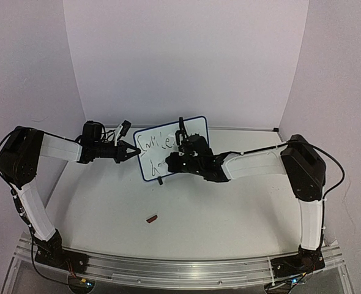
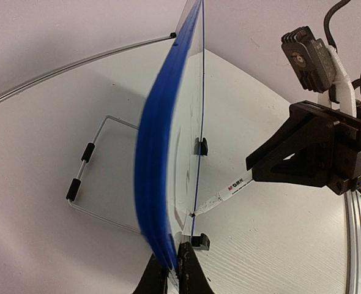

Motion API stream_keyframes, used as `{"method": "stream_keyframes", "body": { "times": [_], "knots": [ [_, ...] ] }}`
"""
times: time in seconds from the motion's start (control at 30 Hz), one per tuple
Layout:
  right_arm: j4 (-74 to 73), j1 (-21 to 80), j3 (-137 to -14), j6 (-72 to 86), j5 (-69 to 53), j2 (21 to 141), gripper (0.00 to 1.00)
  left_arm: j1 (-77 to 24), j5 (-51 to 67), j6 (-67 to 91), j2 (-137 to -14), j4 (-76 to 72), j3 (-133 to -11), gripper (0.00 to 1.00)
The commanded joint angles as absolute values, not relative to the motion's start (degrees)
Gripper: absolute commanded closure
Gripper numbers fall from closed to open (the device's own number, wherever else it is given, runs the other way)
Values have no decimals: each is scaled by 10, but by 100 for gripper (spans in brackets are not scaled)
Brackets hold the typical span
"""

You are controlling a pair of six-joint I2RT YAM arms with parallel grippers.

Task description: Write a sentence on the whiteboard

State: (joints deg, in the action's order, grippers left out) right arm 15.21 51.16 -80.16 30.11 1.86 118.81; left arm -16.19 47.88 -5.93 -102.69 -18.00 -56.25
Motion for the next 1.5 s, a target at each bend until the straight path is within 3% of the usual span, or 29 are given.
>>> {"method": "stream_keyframes", "body": {
  "times": [0.0, 1.47],
  "knots": [
    [143, 508, -801, 307, 29, 1199, 100, -162, 426, -95, -1027, -150, -558, 100],
    [147, 508, -825, 273, 58, 1154, 100, -162, 426, -96, -1027, -150, -558, 100]
  ]
}}
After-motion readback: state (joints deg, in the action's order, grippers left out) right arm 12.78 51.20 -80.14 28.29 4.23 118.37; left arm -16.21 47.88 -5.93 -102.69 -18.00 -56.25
